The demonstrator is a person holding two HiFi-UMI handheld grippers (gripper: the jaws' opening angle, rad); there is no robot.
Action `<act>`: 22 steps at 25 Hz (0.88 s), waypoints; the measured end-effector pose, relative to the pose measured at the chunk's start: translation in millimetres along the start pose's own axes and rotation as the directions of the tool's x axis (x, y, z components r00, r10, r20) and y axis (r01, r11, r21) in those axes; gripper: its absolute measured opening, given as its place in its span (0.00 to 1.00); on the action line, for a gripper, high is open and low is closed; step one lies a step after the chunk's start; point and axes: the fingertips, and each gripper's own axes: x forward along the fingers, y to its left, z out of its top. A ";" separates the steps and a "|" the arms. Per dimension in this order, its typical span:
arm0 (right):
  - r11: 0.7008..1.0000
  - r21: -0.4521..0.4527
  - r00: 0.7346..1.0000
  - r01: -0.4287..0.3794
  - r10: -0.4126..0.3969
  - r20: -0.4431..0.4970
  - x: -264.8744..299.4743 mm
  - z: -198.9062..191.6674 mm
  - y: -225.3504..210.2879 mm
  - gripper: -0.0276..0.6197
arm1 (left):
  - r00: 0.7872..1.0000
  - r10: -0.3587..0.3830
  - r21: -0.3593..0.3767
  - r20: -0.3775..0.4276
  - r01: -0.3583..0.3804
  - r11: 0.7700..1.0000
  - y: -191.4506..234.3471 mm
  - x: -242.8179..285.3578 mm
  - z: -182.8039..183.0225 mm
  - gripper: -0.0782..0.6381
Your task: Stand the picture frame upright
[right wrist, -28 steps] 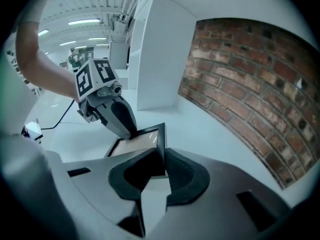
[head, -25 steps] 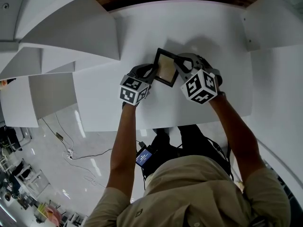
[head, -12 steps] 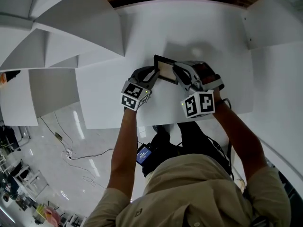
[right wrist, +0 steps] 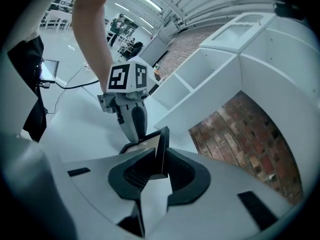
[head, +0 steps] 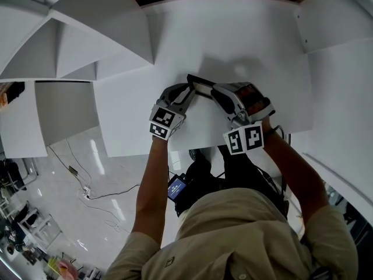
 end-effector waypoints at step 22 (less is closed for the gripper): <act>0.996 0.021 0.993 -0.086 0.084 0.086 -22.7 16.4 38.8 0.22 | 1.000 -0.024 0.039 0.010 0.024 0.999 -15.1 -15.5 -7.9 0.22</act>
